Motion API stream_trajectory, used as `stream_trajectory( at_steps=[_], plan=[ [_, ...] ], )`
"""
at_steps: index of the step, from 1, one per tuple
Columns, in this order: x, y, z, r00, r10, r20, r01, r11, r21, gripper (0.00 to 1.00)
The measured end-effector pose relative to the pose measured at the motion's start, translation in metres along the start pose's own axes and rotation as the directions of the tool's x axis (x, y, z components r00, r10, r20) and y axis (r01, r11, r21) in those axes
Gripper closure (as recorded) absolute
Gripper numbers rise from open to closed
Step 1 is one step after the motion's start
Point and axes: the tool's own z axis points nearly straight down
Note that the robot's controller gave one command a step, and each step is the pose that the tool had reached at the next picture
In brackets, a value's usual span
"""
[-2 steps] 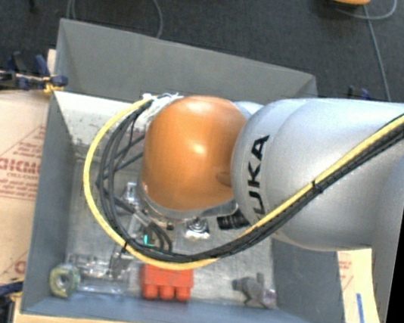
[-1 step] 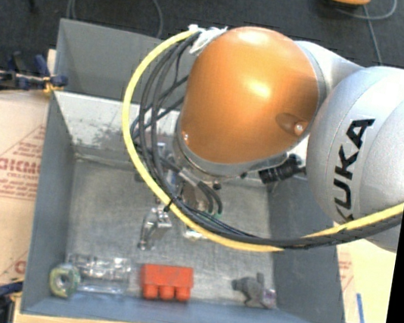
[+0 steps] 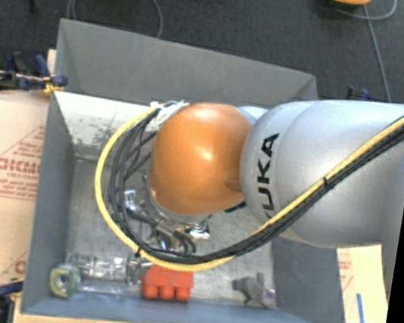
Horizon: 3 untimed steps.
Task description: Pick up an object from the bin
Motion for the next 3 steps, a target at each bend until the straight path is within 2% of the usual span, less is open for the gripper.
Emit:
stream_trajectory(
  at_steps=[1, 2, 3],
  plan=[
    [0.002, -0.048, 0.082, 0.988, -0.154, 0.001, 0.154, 0.988, 0.001, 0.0],
    [-0.019, -0.053, -0.029, 0.925, -0.379, 0.014, 0.379, 0.925, 0.006, 0.0],
    [0.003, -0.067, 0.083, 0.834, -0.552, 0.002, 0.552, 0.834, -0.002, 0.0]
  ],
)
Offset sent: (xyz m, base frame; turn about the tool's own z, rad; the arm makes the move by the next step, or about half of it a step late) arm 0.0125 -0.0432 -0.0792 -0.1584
